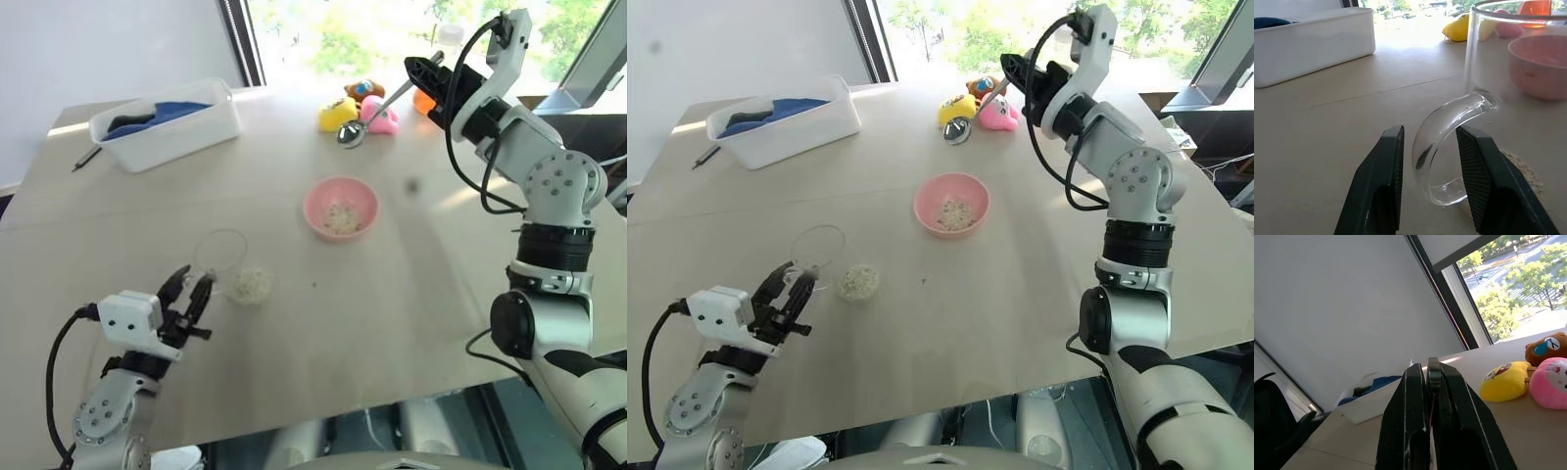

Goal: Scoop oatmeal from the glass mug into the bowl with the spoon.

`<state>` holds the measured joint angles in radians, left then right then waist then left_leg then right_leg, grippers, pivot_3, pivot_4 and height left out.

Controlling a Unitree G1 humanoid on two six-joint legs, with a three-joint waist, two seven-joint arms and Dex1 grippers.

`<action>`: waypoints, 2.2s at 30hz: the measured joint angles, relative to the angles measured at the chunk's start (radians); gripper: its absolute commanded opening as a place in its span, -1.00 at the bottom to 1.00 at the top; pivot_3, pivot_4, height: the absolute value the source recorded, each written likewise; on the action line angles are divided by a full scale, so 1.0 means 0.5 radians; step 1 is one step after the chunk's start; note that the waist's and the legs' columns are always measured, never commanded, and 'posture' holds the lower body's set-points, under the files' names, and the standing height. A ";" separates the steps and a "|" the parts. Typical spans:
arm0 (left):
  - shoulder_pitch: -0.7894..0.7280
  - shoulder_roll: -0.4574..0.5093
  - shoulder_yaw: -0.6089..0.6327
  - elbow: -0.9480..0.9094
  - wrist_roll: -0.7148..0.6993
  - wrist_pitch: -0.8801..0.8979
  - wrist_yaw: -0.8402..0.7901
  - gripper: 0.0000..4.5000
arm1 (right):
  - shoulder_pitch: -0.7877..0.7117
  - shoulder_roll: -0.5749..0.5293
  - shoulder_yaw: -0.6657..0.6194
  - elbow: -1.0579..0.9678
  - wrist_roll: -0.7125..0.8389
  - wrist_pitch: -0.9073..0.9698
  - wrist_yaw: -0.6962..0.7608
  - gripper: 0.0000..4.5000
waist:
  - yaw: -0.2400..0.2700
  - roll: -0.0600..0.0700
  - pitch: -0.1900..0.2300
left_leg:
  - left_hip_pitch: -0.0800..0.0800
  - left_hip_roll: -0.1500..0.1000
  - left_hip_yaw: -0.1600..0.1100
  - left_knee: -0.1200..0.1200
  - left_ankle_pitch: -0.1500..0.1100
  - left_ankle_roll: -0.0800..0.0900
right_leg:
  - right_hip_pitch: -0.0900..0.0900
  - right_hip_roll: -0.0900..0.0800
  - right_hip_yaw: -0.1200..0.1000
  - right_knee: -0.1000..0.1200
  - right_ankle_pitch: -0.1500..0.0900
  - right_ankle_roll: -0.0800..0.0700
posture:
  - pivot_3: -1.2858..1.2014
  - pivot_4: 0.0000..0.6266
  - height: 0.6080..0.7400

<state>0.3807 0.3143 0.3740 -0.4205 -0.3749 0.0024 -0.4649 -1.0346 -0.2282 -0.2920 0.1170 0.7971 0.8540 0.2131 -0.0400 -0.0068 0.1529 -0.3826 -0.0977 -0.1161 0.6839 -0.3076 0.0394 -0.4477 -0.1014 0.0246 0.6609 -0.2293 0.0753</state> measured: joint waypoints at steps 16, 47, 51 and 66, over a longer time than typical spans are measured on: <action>-0.003 0.009 0.001 0.027 0.002 0.000 -0.022 -0.45 | 0.000 0.002 0.000 0.000 0.000 0.000 -0.001 -1.00 | 0.000 0.000 0.000 | 0.000 0.000 0.000 0.000 0.000 0.000 | 0.000 0.000 0.000 0.000 0.000 0.000 | 0.03 -0.52 1.00; -0.051 0.035 0.014 0.027 -0.001 0.035 0.006 -0.75 | 0.029 0.018 -0.002 -0.001 0.001 0.000 -0.014 -1.00 | -0.001 0.000 0.000 | 0.000 0.000 0.000 -0.001 0.000 0.000 | 0.000 0.000 0.000 0.000 0.000 0.000 | 0.03 -0.52 1.00; -0.068 0.048 0.014 0.040 -0.001 0.042 0.006 -0.75 | 0.051 0.019 -0.002 -0.001 0.001 0.000 -0.017 -1.00 | 0.000 0.000 0.000 | 0.000 0.000 0.000 -0.001 0.000 0.000 | 0.000 0.000 0.000 0.000 0.000 0.000 | 0.03 -0.52 1.00; -0.066 0.101 0.013 0.088 -0.029 0.039 -0.110 -0.13 | 0.051 0.020 -0.002 -0.001 0.001 0.000 -0.032 -1.00 | 0.000 0.000 0.000 | 0.000 0.000 0.000 -0.001 0.000 0.000 | 0.000 0.000 0.000 0.000 0.000 0.000 | 0.03 -0.52 1.00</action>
<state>0.3477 0.3647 0.3805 -0.3763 -0.3892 0.0219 -0.5199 -1.0093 -0.2180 -0.2928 0.1165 0.7977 0.8539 0.1971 -0.0401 -0.0066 0.1530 -0.3826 -0.0977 -0.1162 0.6835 -0.3076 0.0395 -0.4477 -0.1012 0.0245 0.6608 -0.2293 0.0753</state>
